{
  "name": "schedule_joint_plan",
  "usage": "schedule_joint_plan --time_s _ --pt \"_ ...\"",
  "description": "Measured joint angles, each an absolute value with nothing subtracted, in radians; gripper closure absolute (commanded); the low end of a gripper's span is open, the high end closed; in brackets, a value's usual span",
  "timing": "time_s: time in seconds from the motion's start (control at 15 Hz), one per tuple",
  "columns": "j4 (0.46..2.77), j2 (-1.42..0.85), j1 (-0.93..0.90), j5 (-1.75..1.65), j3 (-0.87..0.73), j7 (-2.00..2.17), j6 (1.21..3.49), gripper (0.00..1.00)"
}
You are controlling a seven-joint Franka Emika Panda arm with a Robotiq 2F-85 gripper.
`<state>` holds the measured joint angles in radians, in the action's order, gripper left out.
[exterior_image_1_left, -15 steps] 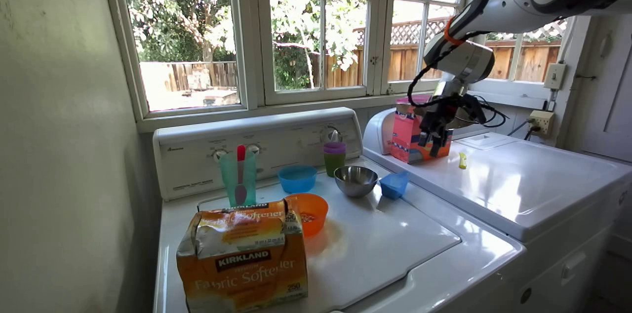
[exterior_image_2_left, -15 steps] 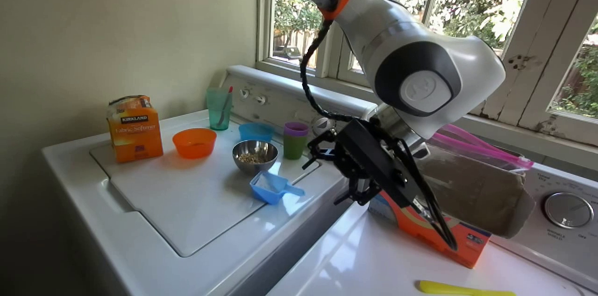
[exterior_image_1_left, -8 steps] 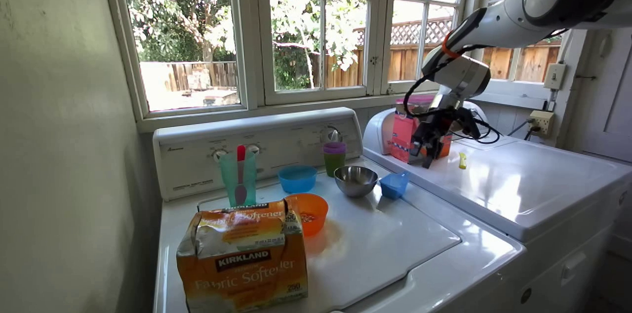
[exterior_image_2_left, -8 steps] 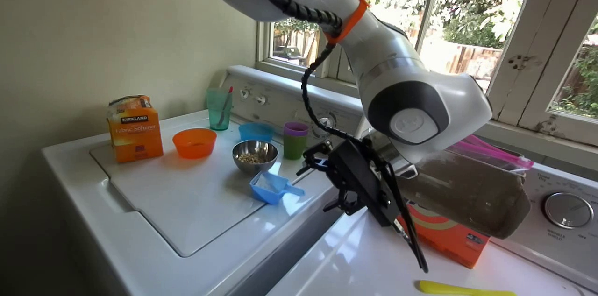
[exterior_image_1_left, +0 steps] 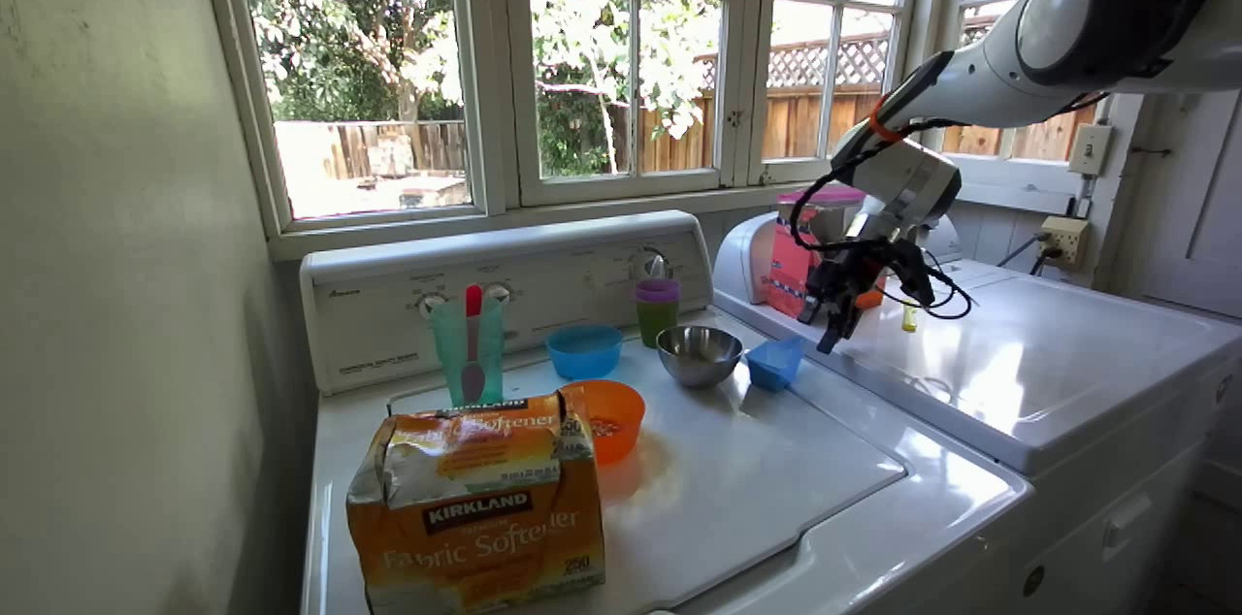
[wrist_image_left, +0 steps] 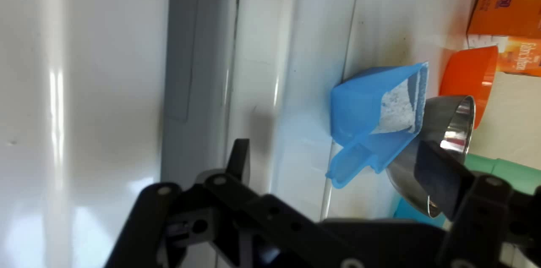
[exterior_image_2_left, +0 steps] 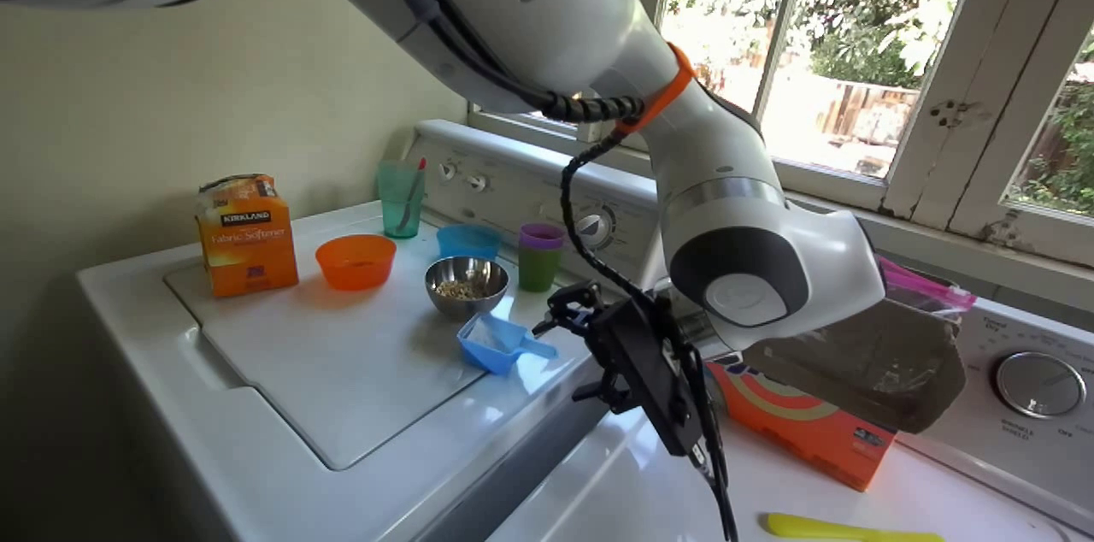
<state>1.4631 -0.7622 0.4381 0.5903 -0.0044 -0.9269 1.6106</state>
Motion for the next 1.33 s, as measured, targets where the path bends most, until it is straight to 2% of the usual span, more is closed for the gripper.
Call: schedule_joint_plan --time_s 0.67,1.33 --pt "1.400 -0.815 0.506 0.693 0.006 -1.023 1.405 0.00" --pt "1.387 -0.837 0.490 0.693 0.007 -1.074 1.368 0.00"
